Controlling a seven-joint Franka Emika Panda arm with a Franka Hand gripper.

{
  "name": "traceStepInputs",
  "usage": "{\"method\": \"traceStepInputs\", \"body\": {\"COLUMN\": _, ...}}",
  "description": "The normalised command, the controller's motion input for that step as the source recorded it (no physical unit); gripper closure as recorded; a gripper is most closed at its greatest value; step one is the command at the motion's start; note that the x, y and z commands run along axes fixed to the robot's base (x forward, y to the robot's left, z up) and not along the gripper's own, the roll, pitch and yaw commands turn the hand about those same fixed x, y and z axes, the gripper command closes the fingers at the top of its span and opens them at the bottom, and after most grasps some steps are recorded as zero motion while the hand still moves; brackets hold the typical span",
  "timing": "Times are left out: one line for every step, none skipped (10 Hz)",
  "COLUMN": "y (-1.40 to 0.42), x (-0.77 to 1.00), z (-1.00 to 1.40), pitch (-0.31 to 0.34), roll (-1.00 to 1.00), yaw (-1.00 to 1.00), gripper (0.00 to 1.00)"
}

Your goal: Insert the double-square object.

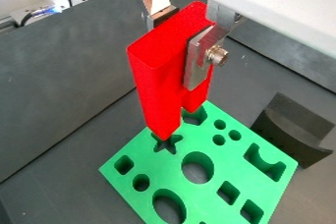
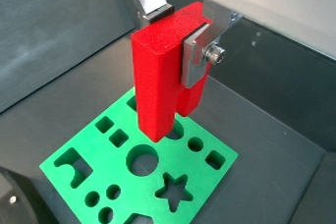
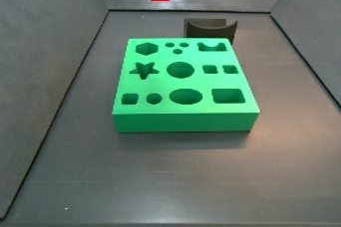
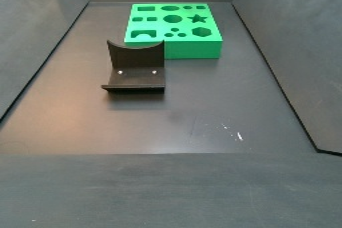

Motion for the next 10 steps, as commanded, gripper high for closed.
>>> {"method": "traceStepInputs", "body": {"y": 0.16, "x": 0.34, "z": -0.75, "pitch": 0.067, "roll": 0.00, "yaw": -0.75, "gripper": 1.00}}
{"method": "traceStepInputs", "body": {"y": 0.17, "x": 0.38, "z": -0.84, "pitch": 0.069, "roll": -0.08, "yaw": -0.75, "gripper": 1.00}}
{"method": "traceStepInputs", "body": {"y": 0.10, "x": 0.44, "z": -0.72, "pitch": 0.050, "roll": -0.15, "yaw": -0.74, "gripper": 1.00}}
{"method": "traceStepInputs", "body": {"y": 0.09, "x": 0.44, "z": -0.71, "pitch": 0.049, "roll": -0.15, "yaw": -0.73, "gripper": 1.00}}
{"method": "traceStepInputs", "body": {"y": 0.09, "x": 0.42, "z": -0.63, "pitch": 0.061, "roll": -0.16, "yaw": -0.73, "gripper": 1.00}}
{"method": "traceStepInputs", "body": {"y": 0.11, "x": 0.44, "z": -0.49, "pitch": 0.060, "roll": -0.15, "yaw": -0.70, "gripper": 1.00}}
{"method": "traceStepInputs", "body": {"y": 0.08, "x": 0.45, "z": -0.38, "pitch": 0.039, "roll": -0.12, "yaw": -0.70, "gripper": 1.00}}
{"method": "traceStepInputs", "body": {"y": 0.06, "x": 0.45, "z": -0.35, "pitch": 0.043, "roll": -0.11, "yaw": -0.68, "gripper": 1.00}}
{"method": "traceStepInputs", "body": {"y": 0.06, "x": 0.45, "z": -0.33, "pitch": 0.039, "roll": -0.11, "yaw": -0.69, "gripper": 1.00}}
{"method": "traceStepInputs", "body": {"y": 0.07, "x": 0.43, "z": -0.34, "pitch": 0.043, "roll": -0.09, "yaw": -0.69, "gripper": 1.00}}
